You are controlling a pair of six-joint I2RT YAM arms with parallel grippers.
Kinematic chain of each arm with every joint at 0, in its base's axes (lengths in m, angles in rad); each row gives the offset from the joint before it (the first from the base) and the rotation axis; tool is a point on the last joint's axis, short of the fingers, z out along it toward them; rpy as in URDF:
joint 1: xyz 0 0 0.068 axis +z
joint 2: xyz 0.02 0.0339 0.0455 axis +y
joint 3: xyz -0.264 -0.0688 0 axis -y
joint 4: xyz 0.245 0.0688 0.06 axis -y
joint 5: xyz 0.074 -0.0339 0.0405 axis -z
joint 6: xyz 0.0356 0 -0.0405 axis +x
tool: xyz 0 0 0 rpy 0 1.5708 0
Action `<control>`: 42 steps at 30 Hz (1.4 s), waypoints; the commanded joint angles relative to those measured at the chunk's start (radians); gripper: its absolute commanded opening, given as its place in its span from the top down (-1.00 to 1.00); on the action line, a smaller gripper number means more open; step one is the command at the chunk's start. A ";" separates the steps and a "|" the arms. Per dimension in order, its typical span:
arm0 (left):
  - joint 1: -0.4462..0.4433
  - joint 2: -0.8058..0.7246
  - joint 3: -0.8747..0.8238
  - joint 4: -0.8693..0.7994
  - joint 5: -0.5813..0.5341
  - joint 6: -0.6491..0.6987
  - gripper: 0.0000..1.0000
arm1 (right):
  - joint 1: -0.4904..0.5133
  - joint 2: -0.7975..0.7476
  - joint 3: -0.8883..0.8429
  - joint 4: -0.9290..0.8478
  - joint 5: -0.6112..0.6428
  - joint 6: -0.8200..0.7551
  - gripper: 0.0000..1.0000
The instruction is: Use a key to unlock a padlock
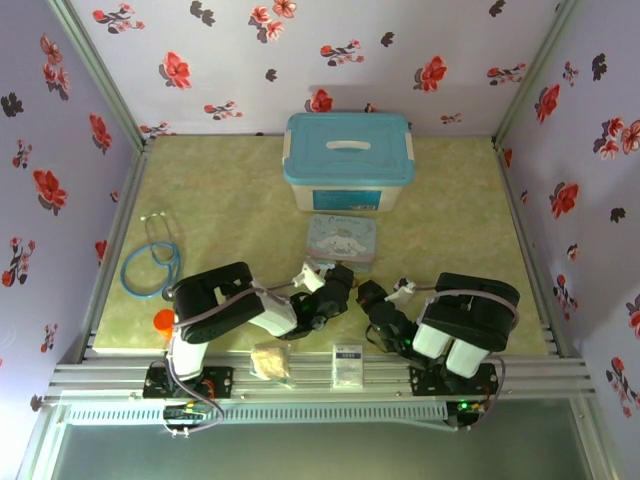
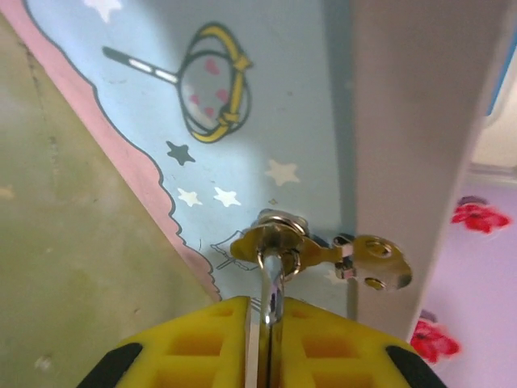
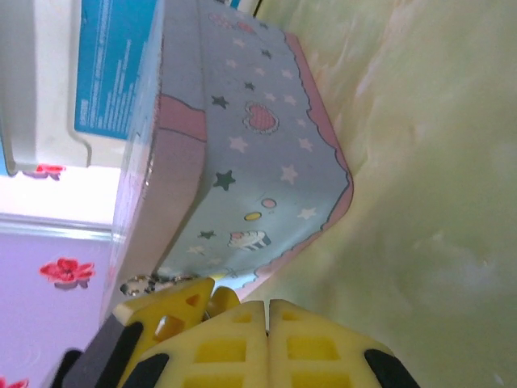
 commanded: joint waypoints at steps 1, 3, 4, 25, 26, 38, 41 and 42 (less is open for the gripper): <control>-0.009 -0.081 0.031 -0.116 0.120 0.032 1.00 | 0.032 -0.054 -0.012 -0.049 -0.121 0.022 1.00; -0.008 -0.080 0.023 -0.122 0.126 0.020 1.00 | 0.033 -0.112 -0.016 -0.165 -0.115 0.047 1.00; -0.007 -0.080 0.023 -0.139 0.134 0.014 1.00 | 0.035 -0.149 -0.017 -0.232 -0.111 0.060 1.00; -0.006 -0.226 -0.072 -0.330 0.126 0.046 -0.12 | -0.172 -1.123 0.063 -1.173 -0.321 -0.342 1.00; -0.008 -0.259 -0.077 -0.363 0.111 0.066 -0.14 | -0.179 -1.122 0.068 -1.165 -0.330 -0.341 1.00; -0.020 -0.574 -0.173 -0.322 -0.011 0.441 -0.03 | -0.202 -0.898 0.173 -0.855 -0.400 -0.391 1.00; -0.020 -0.554 -0.187 -0.076 0.103 0.593 0.16 | -0.200 -0.843 0.214 -0.801 -0.419 -0.397 1.00; -0.020 -0.548 -0.177 -0.052 0.132 0.601 0.22 | -0.200 -0.830 0.221 -0.780 -0.421 -0.394 1.00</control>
